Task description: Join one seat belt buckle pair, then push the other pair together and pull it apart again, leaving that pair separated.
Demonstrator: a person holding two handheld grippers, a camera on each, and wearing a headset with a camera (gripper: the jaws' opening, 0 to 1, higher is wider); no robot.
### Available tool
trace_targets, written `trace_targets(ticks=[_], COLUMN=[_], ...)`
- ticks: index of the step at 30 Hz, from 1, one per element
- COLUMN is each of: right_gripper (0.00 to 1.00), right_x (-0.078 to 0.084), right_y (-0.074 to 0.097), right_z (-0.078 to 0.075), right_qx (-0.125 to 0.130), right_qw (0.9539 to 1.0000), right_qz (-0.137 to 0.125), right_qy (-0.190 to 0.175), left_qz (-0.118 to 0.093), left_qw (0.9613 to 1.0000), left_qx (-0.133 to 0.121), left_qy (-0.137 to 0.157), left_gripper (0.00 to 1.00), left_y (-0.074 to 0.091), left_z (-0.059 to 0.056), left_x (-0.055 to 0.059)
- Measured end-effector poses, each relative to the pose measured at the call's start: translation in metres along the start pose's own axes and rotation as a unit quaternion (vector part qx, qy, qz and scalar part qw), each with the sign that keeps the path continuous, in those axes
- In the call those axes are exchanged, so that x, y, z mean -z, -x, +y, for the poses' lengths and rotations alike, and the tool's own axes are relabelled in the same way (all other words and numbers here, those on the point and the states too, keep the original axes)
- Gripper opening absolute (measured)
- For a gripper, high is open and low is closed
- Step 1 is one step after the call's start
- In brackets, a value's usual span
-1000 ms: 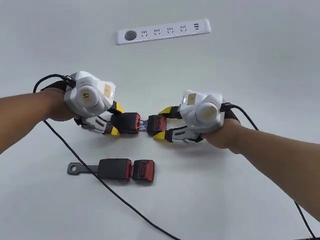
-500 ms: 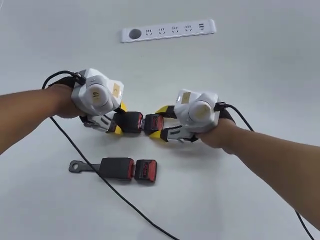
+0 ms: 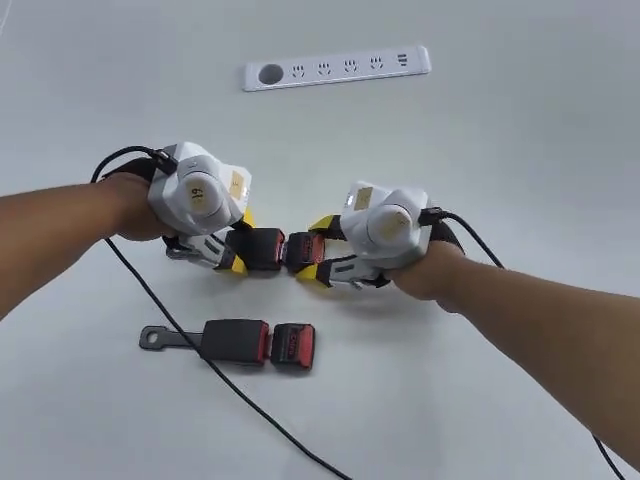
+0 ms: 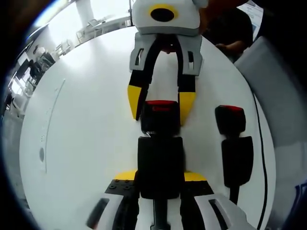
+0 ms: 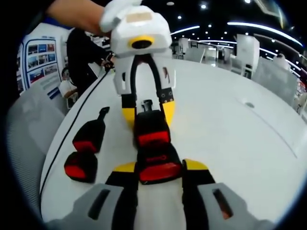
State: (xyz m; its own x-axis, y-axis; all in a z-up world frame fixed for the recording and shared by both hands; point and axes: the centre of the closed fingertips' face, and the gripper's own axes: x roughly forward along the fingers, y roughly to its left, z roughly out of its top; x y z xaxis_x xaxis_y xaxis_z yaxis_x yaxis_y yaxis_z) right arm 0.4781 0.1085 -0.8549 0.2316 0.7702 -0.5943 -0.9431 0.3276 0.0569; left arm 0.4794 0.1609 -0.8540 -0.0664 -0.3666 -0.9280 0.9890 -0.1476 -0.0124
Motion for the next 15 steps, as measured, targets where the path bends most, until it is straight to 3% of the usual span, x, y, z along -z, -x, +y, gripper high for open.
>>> trace_targets(ticks=[15], right_gripper=[0.35], right_x=[-0.0009], right_y=[-0.0008], right_z=[0.0003], right_qx=[0.013], right_qw=[0.9999], right_qz=[0.008], right_qy=[-0.001], left_qz=[0.013], left_qw=[0.9999], left_qx=[-0.002], left_qy=[0.003], left_gripper=[0.33], left_y=[0.0002], left_z=[-0.0007], left_x=[0.0002])
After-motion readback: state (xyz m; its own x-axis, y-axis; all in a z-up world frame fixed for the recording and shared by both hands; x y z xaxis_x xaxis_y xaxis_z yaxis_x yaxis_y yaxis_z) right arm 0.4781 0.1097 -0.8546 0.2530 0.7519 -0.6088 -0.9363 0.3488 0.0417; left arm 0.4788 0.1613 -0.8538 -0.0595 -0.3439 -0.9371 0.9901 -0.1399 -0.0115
